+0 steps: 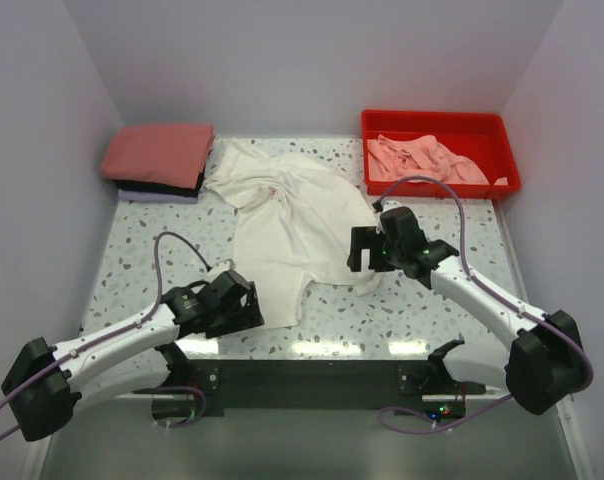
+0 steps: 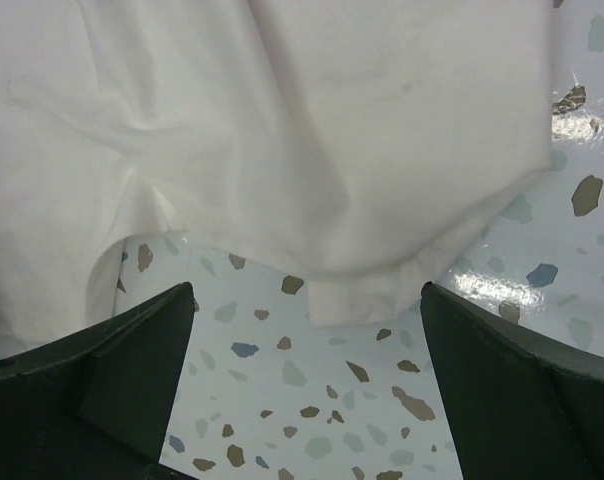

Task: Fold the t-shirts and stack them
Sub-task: Flatten the tshirt out

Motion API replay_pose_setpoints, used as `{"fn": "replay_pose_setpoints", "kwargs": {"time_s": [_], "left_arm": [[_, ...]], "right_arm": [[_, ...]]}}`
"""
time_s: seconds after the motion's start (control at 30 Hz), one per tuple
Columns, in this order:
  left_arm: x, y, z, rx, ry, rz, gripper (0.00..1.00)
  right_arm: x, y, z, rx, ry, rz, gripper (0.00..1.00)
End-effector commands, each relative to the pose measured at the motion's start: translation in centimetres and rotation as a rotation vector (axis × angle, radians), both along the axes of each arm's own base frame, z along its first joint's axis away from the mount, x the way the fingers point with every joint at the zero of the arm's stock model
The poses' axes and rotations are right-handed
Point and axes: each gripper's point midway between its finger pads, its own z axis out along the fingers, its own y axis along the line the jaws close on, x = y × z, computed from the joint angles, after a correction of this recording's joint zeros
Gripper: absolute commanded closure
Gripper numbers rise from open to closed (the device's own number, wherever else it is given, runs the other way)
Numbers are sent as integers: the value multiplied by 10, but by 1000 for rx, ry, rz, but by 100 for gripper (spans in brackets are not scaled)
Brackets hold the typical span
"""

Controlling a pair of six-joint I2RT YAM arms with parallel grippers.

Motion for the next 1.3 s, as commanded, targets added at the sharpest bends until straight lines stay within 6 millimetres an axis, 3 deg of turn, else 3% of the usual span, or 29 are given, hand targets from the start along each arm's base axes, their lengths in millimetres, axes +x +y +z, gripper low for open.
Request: {"fn": "replay_pose_setpoints", "kwargs": {"time_s": [0.0, 0.2, 0.33, 0.5, 0.6, 0.7, 0.73, 0.77, 0.9, 1.0, 1.03, 1.13, 1.27], "left_arm": [[-8, -4, 4, -37, 43, 88, 2], [-14, -2, -7, 41, 94, 66, 21], [-5, 8, -15, 119, 71, 99, 39], [0, 10, -23, 175, 83, 109, 46], [-2, 8, -30, 189, 103, 93, 58], [0, 0, -30, 157, 97, 61, 84], [3, -9, -27, 118, 85, 46, 100], [4, -11, -26, 105, 76, 38, 100], [21, -31, -5, 10, -21, -8, 100], [37, -43, 21, -43, -107, -30, 100], [48, -49, 38, -63, -161, -26, 100], [64, -53, 63, -56, -249, -42, 100], [91, -54, 106, -37, -379, -18, 100]], "right_arm": [[1, -5, 1, -10, -19, -24, 1], [-1, -10, -10, -37, -2, -33, 1], [-1, -10, -12, -39, -3, -31, 1], [-2, -11, -15, -49, 1, -28, 1], [-3, -12, -17, -51, 8, -29, 1], [-4, -15, -17, -59, 10, -47, 1], [-6, -17, -19, -68, 21, -53, 1], [-8, -20, -21, -71, 28, -70, 1], [-20, -32, -26, -84, 69, -145, 1], [-35, -38, -36, -85, 121, -172, 1], [-42, -41, -41, -91, 142, -177, 1], [-54, -45, -50, -94, 180, -193, 1], [-54, -36, -55, -29, 187, -212, 4]]}}
